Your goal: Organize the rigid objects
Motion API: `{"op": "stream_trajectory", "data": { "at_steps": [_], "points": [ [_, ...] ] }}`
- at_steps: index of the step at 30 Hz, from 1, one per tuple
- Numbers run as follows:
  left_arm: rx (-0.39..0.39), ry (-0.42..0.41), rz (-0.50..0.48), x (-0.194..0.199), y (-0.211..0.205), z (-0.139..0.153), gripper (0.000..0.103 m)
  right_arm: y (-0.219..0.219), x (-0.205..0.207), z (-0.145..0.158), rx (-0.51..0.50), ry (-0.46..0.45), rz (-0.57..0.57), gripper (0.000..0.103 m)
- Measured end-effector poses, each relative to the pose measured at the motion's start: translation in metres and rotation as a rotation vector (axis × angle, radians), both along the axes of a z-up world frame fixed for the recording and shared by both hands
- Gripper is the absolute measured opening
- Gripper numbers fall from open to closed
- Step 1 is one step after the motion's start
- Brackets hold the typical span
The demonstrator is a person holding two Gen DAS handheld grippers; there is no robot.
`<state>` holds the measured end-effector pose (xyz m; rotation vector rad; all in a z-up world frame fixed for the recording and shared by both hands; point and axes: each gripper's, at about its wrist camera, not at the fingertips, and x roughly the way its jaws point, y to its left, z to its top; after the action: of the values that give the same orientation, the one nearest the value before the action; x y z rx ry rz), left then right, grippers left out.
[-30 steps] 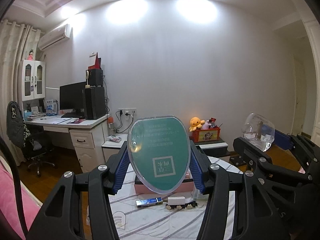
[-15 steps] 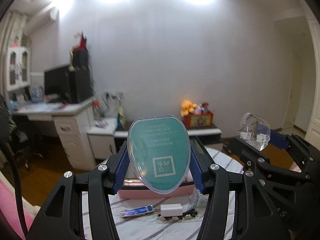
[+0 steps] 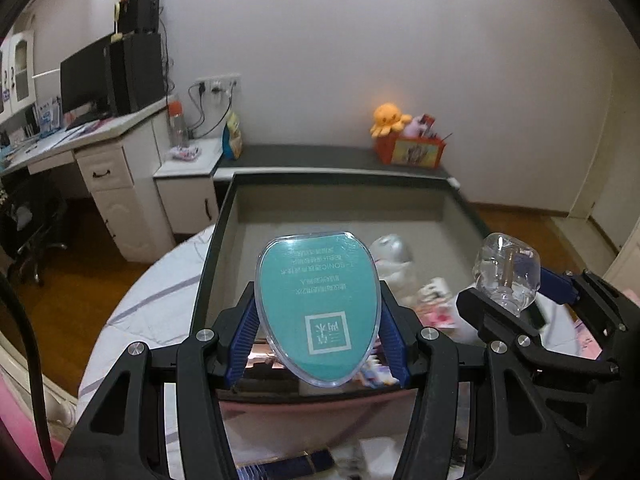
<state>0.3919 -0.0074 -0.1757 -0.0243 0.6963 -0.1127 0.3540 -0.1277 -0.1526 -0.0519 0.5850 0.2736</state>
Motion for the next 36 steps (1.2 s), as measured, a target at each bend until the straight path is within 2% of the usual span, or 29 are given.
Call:
{"op": "stream_trajectory", "data": {
  "at_steps": [5, 7, 8, 9, 10, 15, 19, 23, 31, 36],
  "points": [
    [-0.021, 0.048, 0.026, 0.012, 0.005, -0.018, 0.059, 0.001, 0.013, -0.018, -0.007, 0.044, -0.006, 0.063],
    [-0.002, 0.054, 0.062, 0.014, 0.008, -0.019, 0.072, 0.0, 0.014, -0.021, -0.006, 0.054, -0.005, 0.065],
    [-0.008, 0.052, 0.073, 0.013, 0.012, -0.017, 0.074, 0.0, 0.016, -0.021, -0.008, 0.059, -0.01, 0.067],
    [-0.02, 0.047, 0.073, 0.009, 0.013, -0.016, 0.079, -0.001, 0.016, -0.02, -0.012, 0.059, -0.025, 0.078],
    [-0.049, 0.031, 0.067, 0.002, 0.016, -0.011, 0.085, -0.004, 0.014, -0.018, -0.016, 0.054, -0.043, 0.087],
    [-0.047, -0.059, 0.065, -0.038, 0.018, 0.017, 0.093, -0.013, -0.008, 0.009, 0.019, -0.01, -0.066, 0.087],
    [-0.05, -0.17, 0.074, -0.091, 0.021, 0.046, 0.103, -0.019, -0.05, 0.041, 0.05, -0.096, -0.074, 0.087],
    [-0.033, -0.275, 0.084, -0.144, 0.021, 0.071, 0.103, -0.021, -0.094, 0.068, 0.084, -0.17, -0.072, 0.087],
    [0.015, -0.4, 0.1, -0.225, 0.011, 0.11, 0.103, -0.024, -0.185, 0.11, 0.06, -0.319, -0.108, 0.087],
    [0.037, -0.461, 0.114, -0.263, 0.003, 0.124, 0.103, -0.025, -0.226, 0.121, 0.052, -0.364, -0.129, 0.087]
  ]
}}
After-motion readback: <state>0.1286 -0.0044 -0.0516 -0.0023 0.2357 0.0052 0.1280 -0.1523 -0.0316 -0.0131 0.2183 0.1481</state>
